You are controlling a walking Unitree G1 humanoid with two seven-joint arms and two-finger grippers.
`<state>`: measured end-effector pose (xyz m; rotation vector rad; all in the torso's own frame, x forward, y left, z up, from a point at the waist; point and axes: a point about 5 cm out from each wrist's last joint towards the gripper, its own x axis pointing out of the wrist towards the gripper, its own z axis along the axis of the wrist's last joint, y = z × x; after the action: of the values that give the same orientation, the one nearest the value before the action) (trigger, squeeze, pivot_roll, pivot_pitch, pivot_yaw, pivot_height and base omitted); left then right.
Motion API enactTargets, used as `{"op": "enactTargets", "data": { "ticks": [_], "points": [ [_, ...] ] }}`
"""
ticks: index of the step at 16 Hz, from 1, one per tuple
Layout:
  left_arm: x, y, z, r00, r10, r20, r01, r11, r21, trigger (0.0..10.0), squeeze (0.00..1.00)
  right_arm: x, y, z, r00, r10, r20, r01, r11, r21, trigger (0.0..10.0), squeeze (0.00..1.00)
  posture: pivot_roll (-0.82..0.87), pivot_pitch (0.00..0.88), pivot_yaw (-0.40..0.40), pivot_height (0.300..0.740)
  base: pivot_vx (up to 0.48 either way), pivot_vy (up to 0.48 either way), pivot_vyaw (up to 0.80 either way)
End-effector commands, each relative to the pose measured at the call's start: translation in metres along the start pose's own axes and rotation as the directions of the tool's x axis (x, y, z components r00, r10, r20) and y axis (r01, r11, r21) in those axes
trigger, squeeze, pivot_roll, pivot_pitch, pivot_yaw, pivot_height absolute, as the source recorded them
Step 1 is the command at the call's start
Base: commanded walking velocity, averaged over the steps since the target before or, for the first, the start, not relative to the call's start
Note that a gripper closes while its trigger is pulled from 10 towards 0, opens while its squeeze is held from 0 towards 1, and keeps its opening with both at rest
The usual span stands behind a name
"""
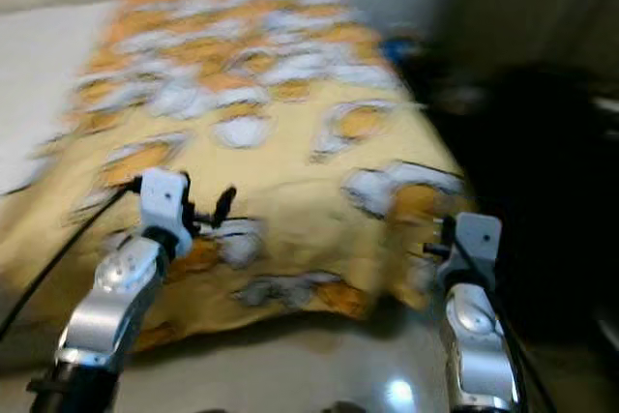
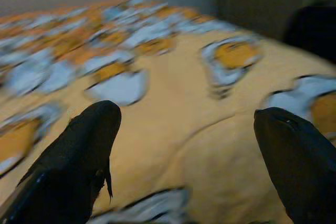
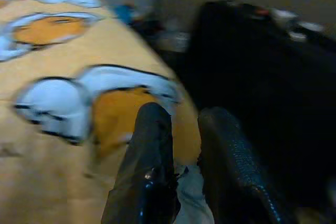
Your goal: Clean up the room
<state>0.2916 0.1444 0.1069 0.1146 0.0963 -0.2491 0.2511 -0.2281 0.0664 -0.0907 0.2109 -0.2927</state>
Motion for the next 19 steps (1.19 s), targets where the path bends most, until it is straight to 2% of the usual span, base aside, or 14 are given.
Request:
{"op": "enactTargets", "data": {
  "ticks": [1,4,7,13,16,19],
  "points": [
    [-0.0024,0.0054,-0.0019,1.000,0.000,-0.005,0.000,1.000,-0.009,10.0,0.00,-0.0017,0.0032,-0.0016,1.000,-0.004,-0.014,0.004,1.000,0.010,10.0,0.00,0.00,0.022,0.018,0.740,0.000,0.000,-0.80],
    [-0.0026,0.0039,-0.0032,1.000,-0.006,-0.012,0.006,1.000,-0.016,10.0,0.00,-0.0022,-0.0003,-0.0030,1.000,-0.017,-0.020,0.017,1.000,0.006,10.0,0.00,0.00,0.026,0.017,0.740,0.181,0.000,-0.80],
    [-0.0022,0.0053,-0.0034,1.000,-0.001,-0.015,0.001,1.000,-0.015,10.0,0.00,-0.0033,0.0032,-0.0023,1.000,0.005,-0.015,-0.005,1.000,-0.005,10.0,0.00,0.00,0.028,0.014,0.740,0.340,0.000,-0.70],
    [-0.0037,0.0056,-0.0027,1.000,-0.010,-0.014,0.010,1.000,-0.018,10.0,0.00,-0.0046,0.0068,-0.0020,1.000,0.018,-0.013,-0.018,1.000,-0.008,10.0,0.00,0.00,0.030,0.016,0.740,0.403,0.000,0.00],
    [-0.0023,0.0005,-0.0029,0.999,-0.033,-0.014,0.033,0.999,-0.014,10.0,0.00,-0.0060,0.0011,-0.0067,0.999,-0.001,-0.036,0.001,1.000,-0.001,10.0,0.00,-0.01,0.026,0.022,0.740,0.425,0.000,-0.78],
    [-0.0020,-0.0039,-0.0035,0.999,-0.051,-0.012,0.051,0.999,-0.019,10.0,0.00,-0.0099,0.0033,-0.0073,0.999,-0.001,-0.033,0.001,1.000,0.002,10.0,0.00,-0.02,0.016,0.022,0.740,0.421,0.000,-0.77]
  ]
}}
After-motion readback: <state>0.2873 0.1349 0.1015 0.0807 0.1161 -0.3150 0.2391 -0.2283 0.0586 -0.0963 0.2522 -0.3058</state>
